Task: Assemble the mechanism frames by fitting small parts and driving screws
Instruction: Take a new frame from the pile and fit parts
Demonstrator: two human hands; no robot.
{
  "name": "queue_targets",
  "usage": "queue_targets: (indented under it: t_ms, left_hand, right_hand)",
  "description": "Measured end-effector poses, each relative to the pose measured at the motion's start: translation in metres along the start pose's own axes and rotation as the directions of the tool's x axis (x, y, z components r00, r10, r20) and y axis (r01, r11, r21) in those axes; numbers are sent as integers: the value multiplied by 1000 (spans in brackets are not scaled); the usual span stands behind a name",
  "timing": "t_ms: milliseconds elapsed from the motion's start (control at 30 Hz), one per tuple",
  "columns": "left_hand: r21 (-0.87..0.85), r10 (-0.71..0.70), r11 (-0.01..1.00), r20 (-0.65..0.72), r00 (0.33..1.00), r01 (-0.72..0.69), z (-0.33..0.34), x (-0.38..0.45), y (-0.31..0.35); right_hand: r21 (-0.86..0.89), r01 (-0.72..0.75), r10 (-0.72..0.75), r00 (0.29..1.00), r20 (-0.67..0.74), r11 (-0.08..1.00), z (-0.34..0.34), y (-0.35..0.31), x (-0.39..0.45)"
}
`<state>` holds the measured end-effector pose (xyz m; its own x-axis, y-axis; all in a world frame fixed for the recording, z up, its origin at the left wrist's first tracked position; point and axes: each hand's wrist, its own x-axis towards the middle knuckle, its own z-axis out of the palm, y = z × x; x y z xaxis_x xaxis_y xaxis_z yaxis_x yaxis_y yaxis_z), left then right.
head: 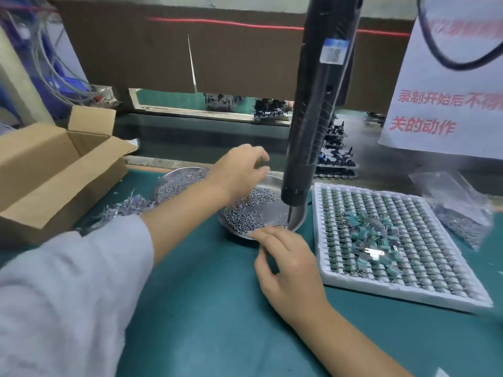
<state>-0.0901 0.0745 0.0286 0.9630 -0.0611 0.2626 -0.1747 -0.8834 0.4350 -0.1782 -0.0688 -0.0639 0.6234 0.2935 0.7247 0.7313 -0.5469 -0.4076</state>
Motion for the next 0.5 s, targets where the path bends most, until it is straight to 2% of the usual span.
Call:
queue_targets:
  t_ms: [100, 167, 234, 300, 501]
  left_hand:
    - [-134, 79, 988, 31, 996, -74, 28, 37, 17]
    - [-261, 48, 965, 83, 995, -25, 46, 56, 25]
    - [-299, 4, 954, 133, 991, 36, 60, 70, 29]
    - [-273, 21, 962, 179, 984, 29, 72, 82, 32]
    - [-313, -6, 950, 53, 999, 22, 91, 96, 41]
  right_hand:
    - [9, -3, 3, 1000, -28, 1000, -1, 2, 2]
    - [22, -3, 3, 1000, -10, 1000, -1, 3, 2]
    - [38, 1, -1, 1000, 18, 999, 0, 1, 2]
    - [55, 0, -2, 1000, 28, 999, 0, 2, 3]
    - [47, 2, -3, 1000, 28, 999, 2, 7, 3]
